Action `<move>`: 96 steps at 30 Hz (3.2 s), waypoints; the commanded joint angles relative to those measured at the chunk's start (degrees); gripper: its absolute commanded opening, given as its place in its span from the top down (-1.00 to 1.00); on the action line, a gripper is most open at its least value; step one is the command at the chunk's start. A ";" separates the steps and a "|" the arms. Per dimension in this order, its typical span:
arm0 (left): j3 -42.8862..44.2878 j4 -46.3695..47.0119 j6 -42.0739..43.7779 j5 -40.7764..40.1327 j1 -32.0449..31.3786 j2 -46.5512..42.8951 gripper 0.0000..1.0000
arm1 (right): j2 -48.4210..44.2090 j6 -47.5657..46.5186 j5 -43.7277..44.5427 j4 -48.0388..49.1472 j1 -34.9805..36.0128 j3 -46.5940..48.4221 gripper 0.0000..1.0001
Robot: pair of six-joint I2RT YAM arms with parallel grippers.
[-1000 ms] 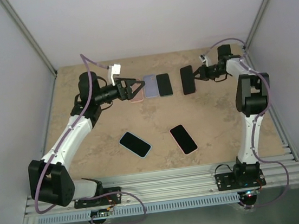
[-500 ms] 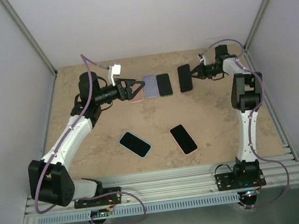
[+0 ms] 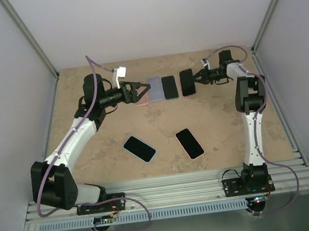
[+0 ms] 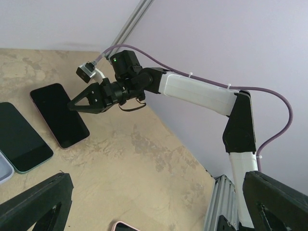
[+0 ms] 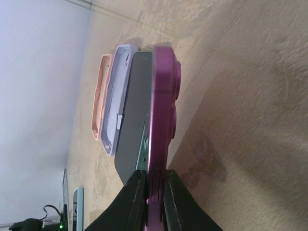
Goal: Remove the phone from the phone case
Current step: Place the phone at the center of the board, then pick up the phone at the center of the board.
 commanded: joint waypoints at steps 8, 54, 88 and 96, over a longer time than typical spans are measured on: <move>0.37 1.47 -0.40 -0.44 0.21 1.12 -0.98 | 4.80 0.04 4.36 1.67 0.62 3.97 0.70; 3.05 -14.05 7.27 -2.94 0.21 -6.98 -0.98 | -58.77 -11.64 32.62 -2.55 11.69 -52.09 -0.95; 13.39 -8.88 -22.61 2.40 -1.81 -1.82 -0.99 | -53.69 3.99 59.87 0.91 39.59 -66.11 -0.95; 10.00 -12.77 -17.11 -0.55 -1.73 -4.09 -0.99 | -53.42 4.02 59.15 1.08 40.67 -64.89 -0.95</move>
